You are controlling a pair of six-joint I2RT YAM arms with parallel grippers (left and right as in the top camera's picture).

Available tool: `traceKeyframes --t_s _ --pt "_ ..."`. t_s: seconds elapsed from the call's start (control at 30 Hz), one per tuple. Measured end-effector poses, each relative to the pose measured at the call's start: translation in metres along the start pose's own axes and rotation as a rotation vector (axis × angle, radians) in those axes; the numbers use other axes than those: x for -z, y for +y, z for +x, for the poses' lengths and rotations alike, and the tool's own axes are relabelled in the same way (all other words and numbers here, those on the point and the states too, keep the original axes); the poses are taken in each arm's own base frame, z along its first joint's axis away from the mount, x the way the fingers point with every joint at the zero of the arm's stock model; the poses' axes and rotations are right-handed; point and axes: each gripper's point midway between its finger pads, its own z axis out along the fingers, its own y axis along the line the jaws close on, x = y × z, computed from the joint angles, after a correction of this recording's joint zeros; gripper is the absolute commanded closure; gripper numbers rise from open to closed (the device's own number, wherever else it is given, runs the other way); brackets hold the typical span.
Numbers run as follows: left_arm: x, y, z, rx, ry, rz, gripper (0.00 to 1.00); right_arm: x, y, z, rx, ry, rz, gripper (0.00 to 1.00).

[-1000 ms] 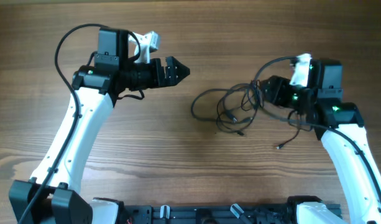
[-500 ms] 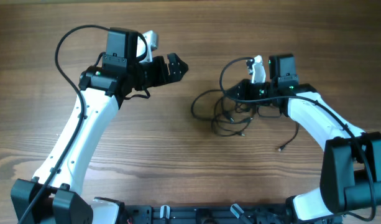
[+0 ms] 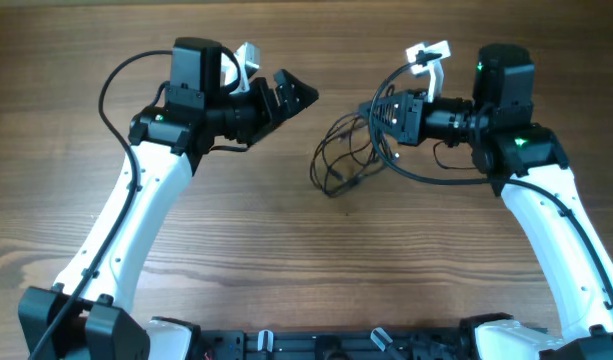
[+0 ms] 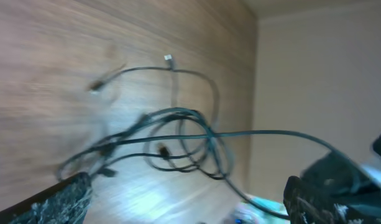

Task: Untangle cables

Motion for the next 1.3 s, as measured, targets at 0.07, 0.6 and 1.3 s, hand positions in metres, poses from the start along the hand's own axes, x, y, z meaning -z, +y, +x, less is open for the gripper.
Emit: traceKeyframes --t_s 0.07,0.6,1.3 --pt "-0.01 -0.005 0.01 0.112 0.048 0.018 0.23 0.0 0.0 0.0 0.015 0.0 0.001 0.95" --pt "-0.148 -0.014 0.094 0.37 0.284 -0.016 0.96 0.0 -0.006 0.004 -0.006 0.011 0.03 0.95" --pt "0.004 0.21 -0.029 0.451 -0.047 -0.57 0.96 0.279 -0.154 -0.015 -0.452 -0.61 0.82 0.95"
